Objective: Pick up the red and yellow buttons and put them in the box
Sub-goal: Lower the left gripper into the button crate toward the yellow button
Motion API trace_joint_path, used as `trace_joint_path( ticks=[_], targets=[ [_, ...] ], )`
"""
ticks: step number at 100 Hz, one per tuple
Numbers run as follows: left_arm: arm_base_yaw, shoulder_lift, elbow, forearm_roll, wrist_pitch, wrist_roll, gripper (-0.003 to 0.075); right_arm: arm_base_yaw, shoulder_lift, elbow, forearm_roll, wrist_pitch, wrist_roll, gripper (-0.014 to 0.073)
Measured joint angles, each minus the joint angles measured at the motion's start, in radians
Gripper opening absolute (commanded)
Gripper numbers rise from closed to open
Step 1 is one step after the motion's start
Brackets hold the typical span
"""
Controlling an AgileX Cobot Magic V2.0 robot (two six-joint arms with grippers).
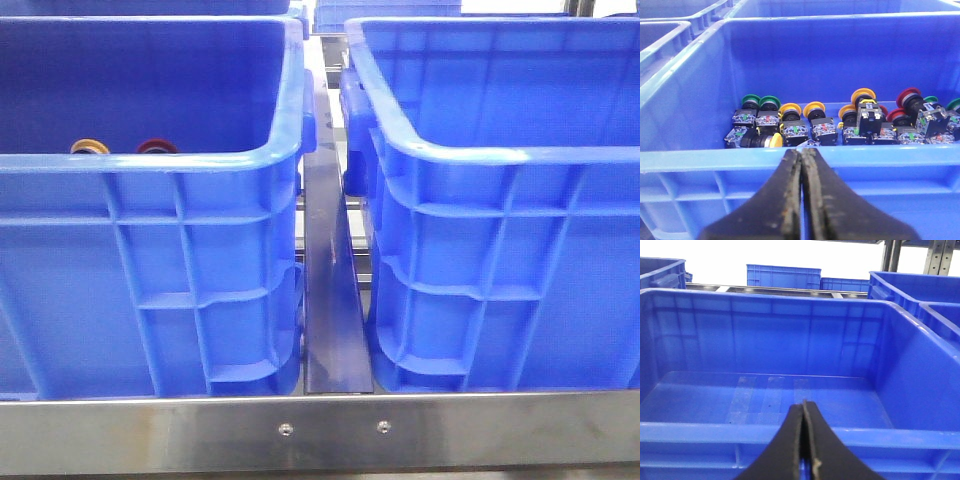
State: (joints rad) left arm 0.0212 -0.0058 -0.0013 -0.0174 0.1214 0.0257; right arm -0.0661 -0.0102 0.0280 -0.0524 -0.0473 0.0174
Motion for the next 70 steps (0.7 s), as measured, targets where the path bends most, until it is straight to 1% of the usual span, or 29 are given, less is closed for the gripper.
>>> trace_joint_path(
  ticks=[58, 70],
  targets=[
    [0.0, 0.0, -0.002, 0.0, 0.0, 0.0, -0.002, 0.0, 0.0, 0.0, 0.0, 0.0, 0.0, -0.0102],
    [0.0, 0.0, -0.027, 0.0, 0.048, 0.0, -0.002, 0.0, 0.0, 0.0, 0.0, 0.0, 0.0, -0.0102]
  ],
)
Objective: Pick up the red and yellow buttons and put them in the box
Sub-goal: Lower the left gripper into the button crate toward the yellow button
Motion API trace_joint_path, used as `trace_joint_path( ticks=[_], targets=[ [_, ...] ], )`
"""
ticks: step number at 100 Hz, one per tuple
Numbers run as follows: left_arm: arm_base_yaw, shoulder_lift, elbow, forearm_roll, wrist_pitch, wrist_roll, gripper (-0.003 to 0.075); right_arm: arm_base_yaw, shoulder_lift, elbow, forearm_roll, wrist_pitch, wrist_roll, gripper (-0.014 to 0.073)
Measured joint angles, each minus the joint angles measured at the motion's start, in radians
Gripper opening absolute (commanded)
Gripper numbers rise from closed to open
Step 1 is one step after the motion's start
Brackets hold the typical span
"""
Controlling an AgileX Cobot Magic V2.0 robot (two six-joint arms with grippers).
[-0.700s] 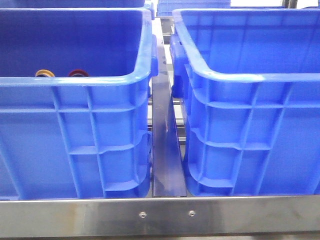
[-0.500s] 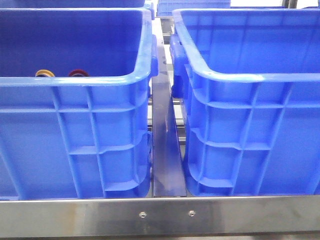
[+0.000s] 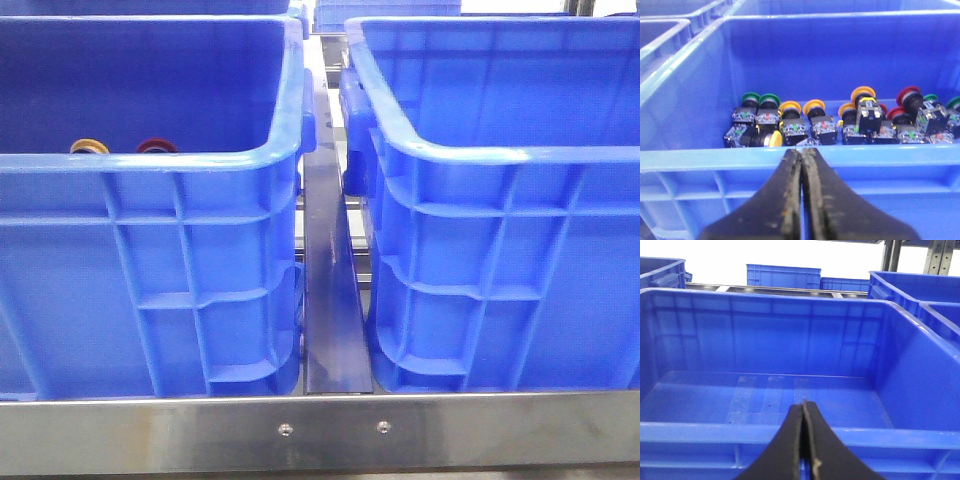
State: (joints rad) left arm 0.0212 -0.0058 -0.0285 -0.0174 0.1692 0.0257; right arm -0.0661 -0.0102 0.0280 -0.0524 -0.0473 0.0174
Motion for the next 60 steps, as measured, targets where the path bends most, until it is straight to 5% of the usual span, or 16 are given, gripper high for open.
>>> trace_joint_path(
  ticks=[35, 60],
  targets=[
    [0.0, 0.015, -0.243, 0.0, 0.236, 0.0, -0.002, 0.0, 0.0, 0.0, 0.0, 0.0, 0.0, -0.0102],
    [0.0, 0.213, -0.404, 0.0, 0.335, -0.001, -0.002, 0.0, 0.0, 0.0, 0.0, 0.0, 0.0, -0.0102]
  ],
)
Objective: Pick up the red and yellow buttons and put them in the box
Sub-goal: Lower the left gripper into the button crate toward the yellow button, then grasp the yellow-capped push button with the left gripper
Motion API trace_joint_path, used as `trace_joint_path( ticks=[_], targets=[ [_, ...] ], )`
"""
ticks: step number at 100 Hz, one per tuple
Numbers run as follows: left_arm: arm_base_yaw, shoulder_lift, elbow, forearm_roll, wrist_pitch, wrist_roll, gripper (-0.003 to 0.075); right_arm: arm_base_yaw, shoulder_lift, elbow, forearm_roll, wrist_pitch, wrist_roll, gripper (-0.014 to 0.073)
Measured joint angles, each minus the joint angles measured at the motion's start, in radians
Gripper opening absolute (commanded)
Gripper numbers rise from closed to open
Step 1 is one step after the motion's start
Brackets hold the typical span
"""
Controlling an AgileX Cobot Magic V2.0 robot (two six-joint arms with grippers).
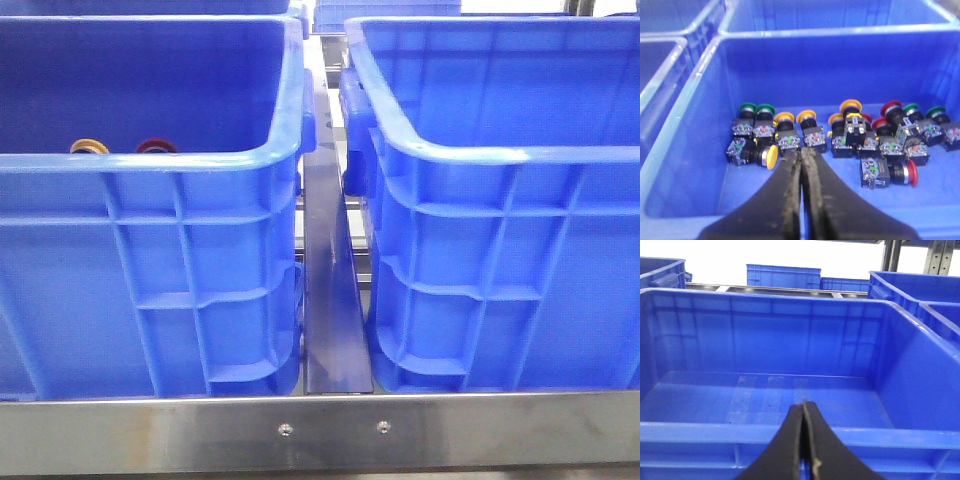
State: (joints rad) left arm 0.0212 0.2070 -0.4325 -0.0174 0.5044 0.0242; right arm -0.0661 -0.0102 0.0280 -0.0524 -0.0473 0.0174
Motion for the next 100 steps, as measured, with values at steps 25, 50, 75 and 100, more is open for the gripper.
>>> trace_joint_path(
  ticks=[25, 50, 75, 100],
  targets=[
    [0.0, 0.285, -0.149, -0.03, 0.034, 0.0, 0.0218, 0.0, 0.0, 0.0, 0.0, 0.0, 0.0, -0.0102],
    [0.0, 0.575, -0.295, -0.115, 0.055, 0.008, 0.0573, 0.0, 0.0, 0.0, 0.0, 0.0, 0.0, -0.0102],
    [-0.05, 0.842, -0.48, -0.116, 0.16, 0.008, 0.0566, 0.0, 0.0, 0.0, 0.0, 0.0, 0.0, -0.0102],
    [-0.13, 1.088, -0.651, -0.08, 0.285, 0.01, 0.0566, 0.0, 0.0, 0.0, 0.0, 0.0, 0.0, -0.0102]
  ],
)
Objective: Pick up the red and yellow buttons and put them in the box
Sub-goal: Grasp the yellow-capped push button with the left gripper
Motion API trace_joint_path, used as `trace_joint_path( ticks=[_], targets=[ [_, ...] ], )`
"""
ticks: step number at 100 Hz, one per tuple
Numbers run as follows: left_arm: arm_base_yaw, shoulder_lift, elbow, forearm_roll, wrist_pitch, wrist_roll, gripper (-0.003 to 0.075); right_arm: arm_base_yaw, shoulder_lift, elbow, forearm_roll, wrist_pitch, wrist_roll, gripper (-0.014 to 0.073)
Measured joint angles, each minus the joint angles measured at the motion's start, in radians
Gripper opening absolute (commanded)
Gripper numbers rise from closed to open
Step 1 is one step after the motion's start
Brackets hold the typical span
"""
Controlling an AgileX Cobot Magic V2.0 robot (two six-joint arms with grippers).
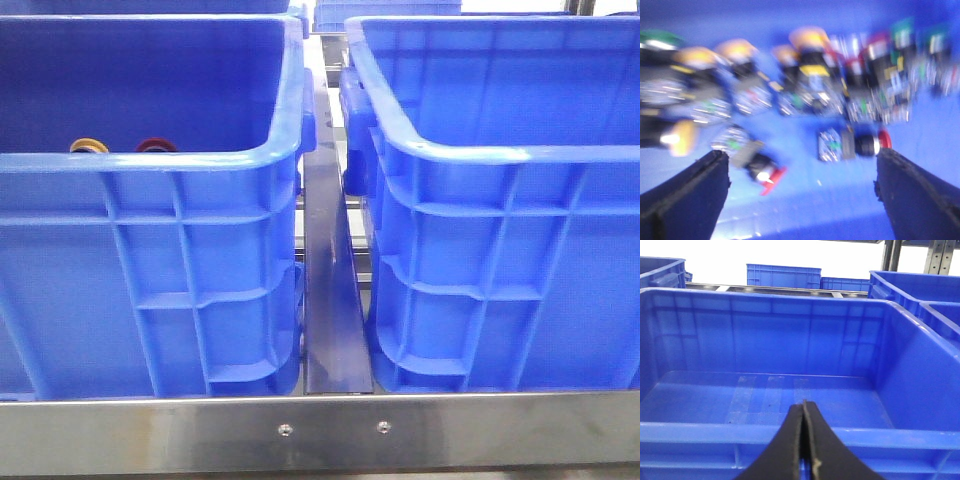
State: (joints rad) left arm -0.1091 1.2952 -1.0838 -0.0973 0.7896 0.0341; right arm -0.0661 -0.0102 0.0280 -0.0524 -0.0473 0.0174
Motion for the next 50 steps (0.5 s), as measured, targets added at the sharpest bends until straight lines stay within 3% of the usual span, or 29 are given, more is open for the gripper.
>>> trace_joint_path(
  ticks=[27, 50],
  targets=[
    [-0.022, 0.21, -0.148, 0.017, 0.108, 0.0, 0.0566, 0.0, 0.0, 0.0, 0.0, 0.0, 0.0, -0.0102],
    [-0.043, 0.315, -0.226, 0.017, 0.115, 0.0, 0.0566, 0.0, 0.0, 0.0, 0.0, 0.0, 0.0, -0.0102]
  ],
)
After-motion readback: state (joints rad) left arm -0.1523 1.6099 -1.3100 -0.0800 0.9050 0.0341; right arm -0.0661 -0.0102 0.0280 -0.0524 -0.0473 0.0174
